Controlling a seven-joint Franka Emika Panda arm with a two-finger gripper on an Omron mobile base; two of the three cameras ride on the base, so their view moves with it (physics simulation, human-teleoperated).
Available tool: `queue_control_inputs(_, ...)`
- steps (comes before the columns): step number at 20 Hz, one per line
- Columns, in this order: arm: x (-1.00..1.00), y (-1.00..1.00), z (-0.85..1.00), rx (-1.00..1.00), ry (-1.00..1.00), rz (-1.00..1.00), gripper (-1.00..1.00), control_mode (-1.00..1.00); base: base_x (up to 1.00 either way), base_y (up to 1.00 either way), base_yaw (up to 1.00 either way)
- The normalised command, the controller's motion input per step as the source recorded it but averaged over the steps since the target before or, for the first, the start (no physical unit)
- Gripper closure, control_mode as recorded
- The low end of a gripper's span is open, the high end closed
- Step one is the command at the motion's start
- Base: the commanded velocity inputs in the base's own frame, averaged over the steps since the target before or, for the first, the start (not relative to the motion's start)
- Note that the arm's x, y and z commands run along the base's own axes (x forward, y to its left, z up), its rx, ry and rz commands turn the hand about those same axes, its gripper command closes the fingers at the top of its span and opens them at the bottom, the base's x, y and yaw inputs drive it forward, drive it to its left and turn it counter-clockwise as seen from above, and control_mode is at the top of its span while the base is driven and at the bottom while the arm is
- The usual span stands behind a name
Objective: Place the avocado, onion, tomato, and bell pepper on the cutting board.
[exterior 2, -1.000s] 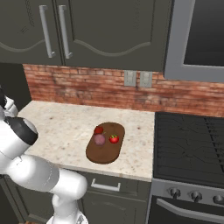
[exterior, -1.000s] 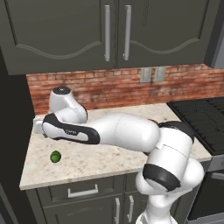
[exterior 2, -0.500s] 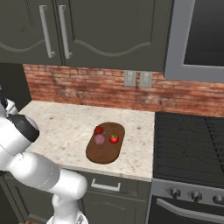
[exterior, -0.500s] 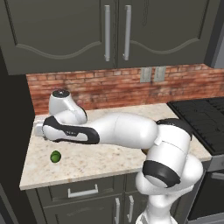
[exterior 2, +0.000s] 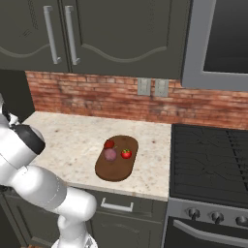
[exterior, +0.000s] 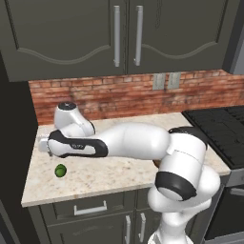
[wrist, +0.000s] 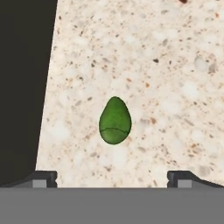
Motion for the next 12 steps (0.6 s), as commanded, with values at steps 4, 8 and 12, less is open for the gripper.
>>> queue_control_inputs(4,0.1,0.0,-0.18,0.0,0.04,0.0,-1.0,-1.0,0.0,0.0,0.0)
queue_control_inputs(8,0.19,0.0,-0.2,0.0,0.05,0.0,-1.0,-1.0,0.0,0.0,0.0)
queue_control_inputs(12,0.18,0.0,-0.17,0.0,0.04,0.0,-1.0,-1.0,0.0,0.0,0.0)
